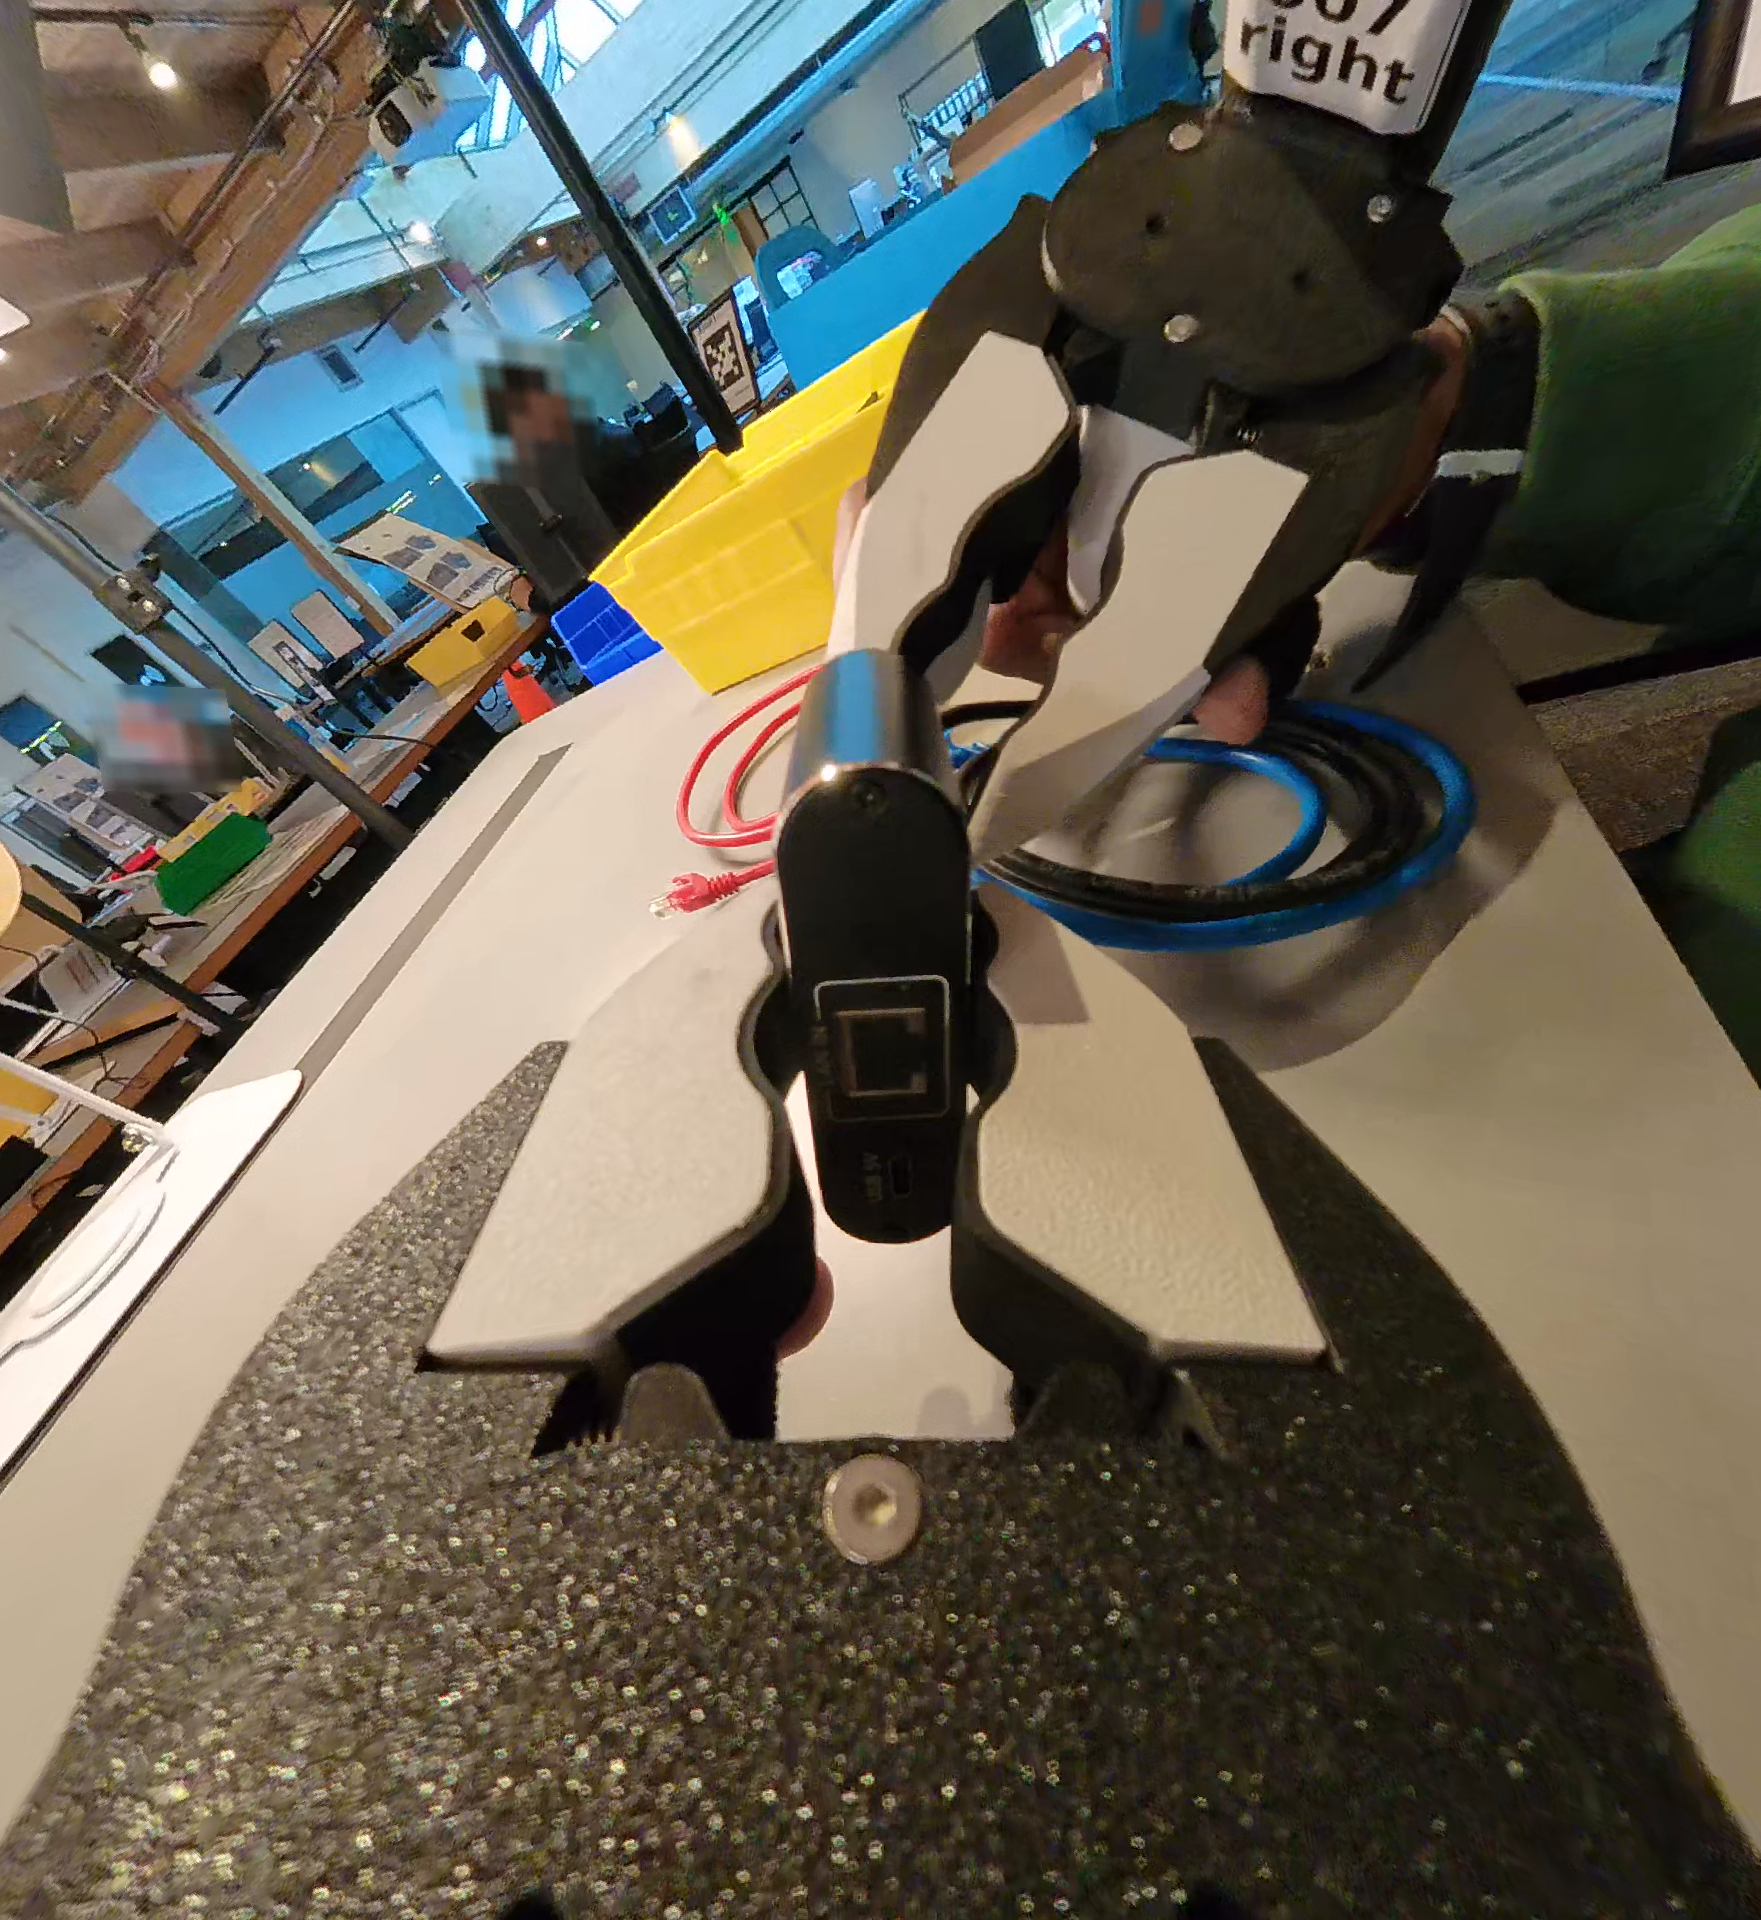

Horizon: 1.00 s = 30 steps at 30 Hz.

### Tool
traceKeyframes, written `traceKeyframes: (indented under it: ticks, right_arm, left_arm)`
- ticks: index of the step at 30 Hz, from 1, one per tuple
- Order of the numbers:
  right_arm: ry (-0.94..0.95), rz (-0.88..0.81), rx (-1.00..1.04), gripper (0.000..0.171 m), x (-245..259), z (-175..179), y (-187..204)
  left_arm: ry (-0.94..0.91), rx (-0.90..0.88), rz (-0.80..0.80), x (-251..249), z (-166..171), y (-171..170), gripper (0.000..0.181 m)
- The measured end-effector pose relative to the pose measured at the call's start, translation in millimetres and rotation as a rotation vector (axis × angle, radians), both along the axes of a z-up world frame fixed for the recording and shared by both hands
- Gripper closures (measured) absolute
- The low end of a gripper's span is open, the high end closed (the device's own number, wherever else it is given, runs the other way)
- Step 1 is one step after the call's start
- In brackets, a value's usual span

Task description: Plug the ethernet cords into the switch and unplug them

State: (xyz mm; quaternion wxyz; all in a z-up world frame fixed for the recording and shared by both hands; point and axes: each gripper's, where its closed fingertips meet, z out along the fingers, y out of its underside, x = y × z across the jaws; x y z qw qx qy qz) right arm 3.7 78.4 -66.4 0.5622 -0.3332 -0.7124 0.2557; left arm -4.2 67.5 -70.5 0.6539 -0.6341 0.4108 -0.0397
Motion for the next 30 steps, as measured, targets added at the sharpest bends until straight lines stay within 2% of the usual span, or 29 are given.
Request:
traceKeyframes:
  ticks: [1, 14, 22, 27, 28, 29, 30]
  right_arm:
    - [-0.007, -0.002, 0.011, 0.146, -0.6, -0.9, -0.5]
    - [-0.040, 0.025, -0.008, 0.153, -4.5, -2.0, -5.6]
    - [0.000, -0.145, -0.077, 0.154, -16.1, -0.6, 6.6]
    - [-0.004, -0.166, -0.105, 0.155, -17.3, 0.2, 9.1]
    - [0.004, -0.223, -0.097, 0.155, -15.1, 1.0, 18.5]
    - [0.074, -0.352, -0.027, 0.156, -6.6, 11.7, 44.3]
    - [0.096, -0.399, -0.016, 0.156, 3.6, 19.5, 63.0]
  left_arm:
    - [0.004, 0.001, -0.005, 0.7, -0.4, -0.4, 0.153]
    - [0.028, 0.018, -0.019, 4.5, -2.4, -2.5, 0.153]
    - [0.084, 0.070, 0.106, -8.0, -1.0, 7.4, 0.153]
    - [0.098, 0.079, 0.126, -10.0, 0.8, 9.1, 0.153]
    - [0.107, 0.083, 0.120, -10.5, 0.8, 7.5, 0.153]
    - [0.127, 0.072, 0.042, -3.5, -3.5, -1.5, 0.153]
    - [0.136, 0.072, 0.016, -0.1, -6.5, -7.0, 0.153]
